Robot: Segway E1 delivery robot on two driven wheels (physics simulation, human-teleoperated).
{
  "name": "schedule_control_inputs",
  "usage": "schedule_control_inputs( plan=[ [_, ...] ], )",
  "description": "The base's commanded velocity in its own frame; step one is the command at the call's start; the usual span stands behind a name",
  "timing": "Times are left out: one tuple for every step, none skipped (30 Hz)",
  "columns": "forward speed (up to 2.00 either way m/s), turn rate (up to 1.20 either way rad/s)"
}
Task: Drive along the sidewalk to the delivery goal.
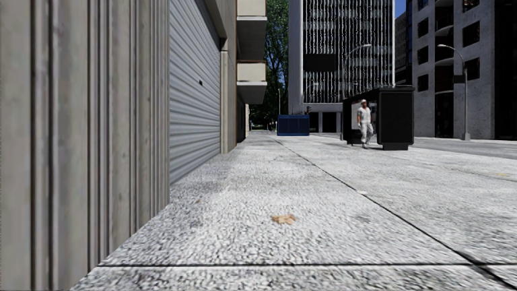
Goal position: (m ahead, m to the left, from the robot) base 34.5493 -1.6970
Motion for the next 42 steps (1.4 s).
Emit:
schedule_control_inputs(
  plan=[
    [2.00, 0.00],
    [2.00, 0.00],
    [2.00, 0.00],
    [2.00, 0.00],
    [2.00, 0.00],
    [2.00, 0.00],
    [2.00, 0.00],
    [2.00, 0.00],
    [2.00, 0.00],
    [2.00, 0.00],
    [2.00, 0.00],
    [2.00, 0.00],
    [2.00, 0.00],
    [2.00, 0.00],
    [2.00, 0.00],
    [2.00, 0.00],
    [2.00, 0.00],
    [2.00, 0.00],
    [2.00, 0.00],
    [2.00, 0.00],
    [2.00, 0.00],
    [2.00, 0.00],
    [2.00, 0.00],
    [2.00, 0.00],
    [2.00, 0.00],
    [2.00, 0.00],
    [2.00, 0.00],
    [2.00, 0.00],
    [2.00, 0.00],
    [2.00, 0.00],
    [2.00, 0.00],
    [2.00, 0.00],
    [2.00, 0.00],
    [2.00, 0.00],
    [2.00, 0.00],
    [2.00, 0.00],
    [2.00, 0.00],
    [2.00, 0.00],
    [2.00, 0.00],
    [2.00, 0.00],
    [2.00, 0.00],
    [2.00, 0.00]
  ],
)
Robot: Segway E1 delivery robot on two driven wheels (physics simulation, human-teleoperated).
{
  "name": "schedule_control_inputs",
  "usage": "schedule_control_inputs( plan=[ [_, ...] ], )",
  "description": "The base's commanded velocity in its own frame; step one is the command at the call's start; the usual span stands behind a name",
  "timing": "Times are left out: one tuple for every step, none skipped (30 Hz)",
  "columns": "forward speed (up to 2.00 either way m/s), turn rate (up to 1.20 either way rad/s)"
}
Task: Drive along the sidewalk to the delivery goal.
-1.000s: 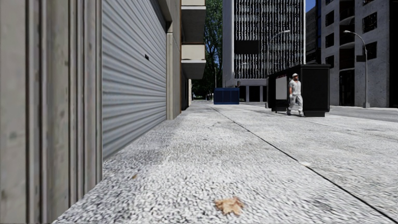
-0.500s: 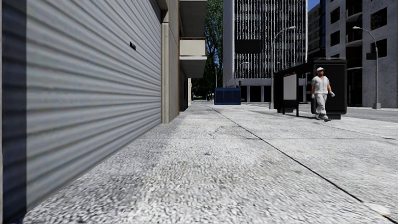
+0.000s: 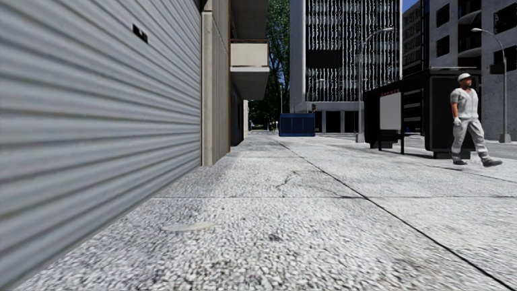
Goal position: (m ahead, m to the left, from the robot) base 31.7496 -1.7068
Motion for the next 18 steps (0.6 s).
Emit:
schedule_control_inputs(
  plan=[
    [2.00, 0.00],
    [2.00, 0.00],
    [2.00, 0.00],
    [2.00, 0.00],
    [2.00, 0.00],
    [2.00, 0.00],
    [2.00, 0.00],
    [2.00, 0.00],
    [2.00, 0.00],
    [2.00, 0.00],
    [2.00, 0.00],
    [2.00, 0.00],
    [2.00, 0.00],
    [2.00, 0.00],
    [2.00, 0.00],
    [2.00, 0.00],
    [2.00, 0.00],
    [2.00, 0.00]
  ],
)
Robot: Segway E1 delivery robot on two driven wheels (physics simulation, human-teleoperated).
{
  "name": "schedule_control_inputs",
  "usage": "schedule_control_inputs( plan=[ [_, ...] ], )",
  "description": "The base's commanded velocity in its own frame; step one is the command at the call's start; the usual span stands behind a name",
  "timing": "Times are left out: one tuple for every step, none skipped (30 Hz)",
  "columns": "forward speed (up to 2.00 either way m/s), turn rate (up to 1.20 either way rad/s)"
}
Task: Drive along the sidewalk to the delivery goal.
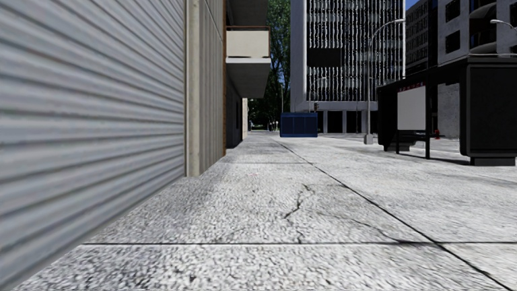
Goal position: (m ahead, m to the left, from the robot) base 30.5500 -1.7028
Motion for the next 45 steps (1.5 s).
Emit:
schedule_control_inputs(
  plan=[
    [2.00, 0.00],
    [2.00, 0.00],
    [2.00, 0.00],
    [2.00, 0.00],
    [2.00, 0.00],
    [2.00, 0.00],
    [2.00, 0.00],
    [2.00, 0.00],
    [2.00, 0.00],
    [2.00, 0.00],
    [2.00, 0.00],
    [2.00, 0.00],
    [2.00, 0.00],
    [2.00, 0.00],
    [2.00, 0.00],
    [2.00, 0.00],
    [2.00, 0.00],
    [2.00, -1.00],
    [2.00, -1.00],
    [2.00, -1.20],
    [2.00, -1.20],
    [2.00, -1.13],
    [2.00, -0.36],
    [2.00, 0.00],
    [2.00, 0.00],
    [2.00, 0.00],
    [2.00, 0.00],
    [2.00, 0.00],
    [2.00, 0.00],
    [2.00, 0.00],
    [2.00, 0.00],
    [2.00, 0.00],
    [2.00, 0.00],
    [2.00, 0.00],
    [2.00, 0.00],
    [2.00, 0.00],
    [2.00, 0.00],
    [2.00, 0.00],
    [2.00, 0.00],
    [2.00, 0.00],
    [2.00, 0.00],
    [2.00, 0.00],
    [2.00, 0.00],
    [2.00, 0.00],
    [2.00, 0.00]
  ],
)
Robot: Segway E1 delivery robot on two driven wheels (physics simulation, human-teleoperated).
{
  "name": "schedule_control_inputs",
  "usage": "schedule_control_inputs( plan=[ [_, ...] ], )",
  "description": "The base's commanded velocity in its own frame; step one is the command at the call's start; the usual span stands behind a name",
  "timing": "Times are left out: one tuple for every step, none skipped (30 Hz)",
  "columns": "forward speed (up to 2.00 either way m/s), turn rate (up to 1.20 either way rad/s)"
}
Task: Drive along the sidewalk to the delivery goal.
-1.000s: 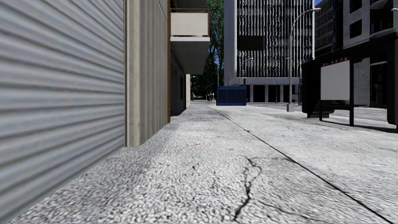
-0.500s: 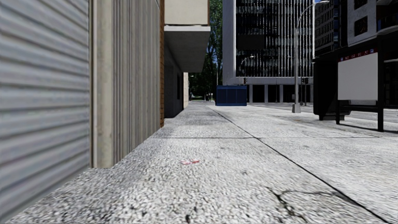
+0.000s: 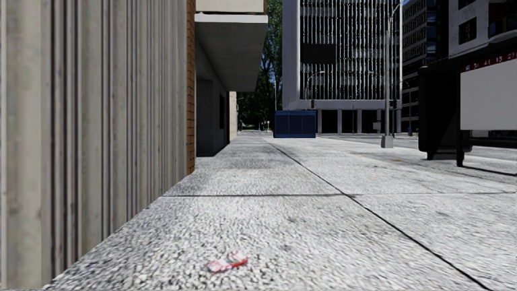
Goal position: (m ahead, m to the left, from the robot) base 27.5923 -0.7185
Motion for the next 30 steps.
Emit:
schedule_control_inputs(
  plan=[
    [2.00, 0.00],
    [2.00, 0.00],
    [2.00, 0.00],
    [2.00, 0.00],
    [2.00, 0.00],
    [2.00, 0.00],
    [2.00, 0.00],
    [2.00, 0.00],
    [2.00, 0.00],
    [2.00, 0.00],
    [2.00, 0.00],
    [2.00, 0.00],
    [2.00, 0.00],
    [2.00, 0.00],
    [2.00, 0.00],
    [2.00, 0.00],
    [2.00, 0.00],
    [2.00, 0.00],
    [2.00, 0.00],
    [2.00, 0.00],
    [2.00, 0.00],
    [2.00, 0.00],
    [2.00, 0.00],
    [2.00, 0.00],
    [2.00, 0.00],
    [2.00, 0.00],
    [2.00, 0.00],
    [2.00, 0.00],
    [2.00, 0.00],
    [2.00, 0.00]
  ],
)
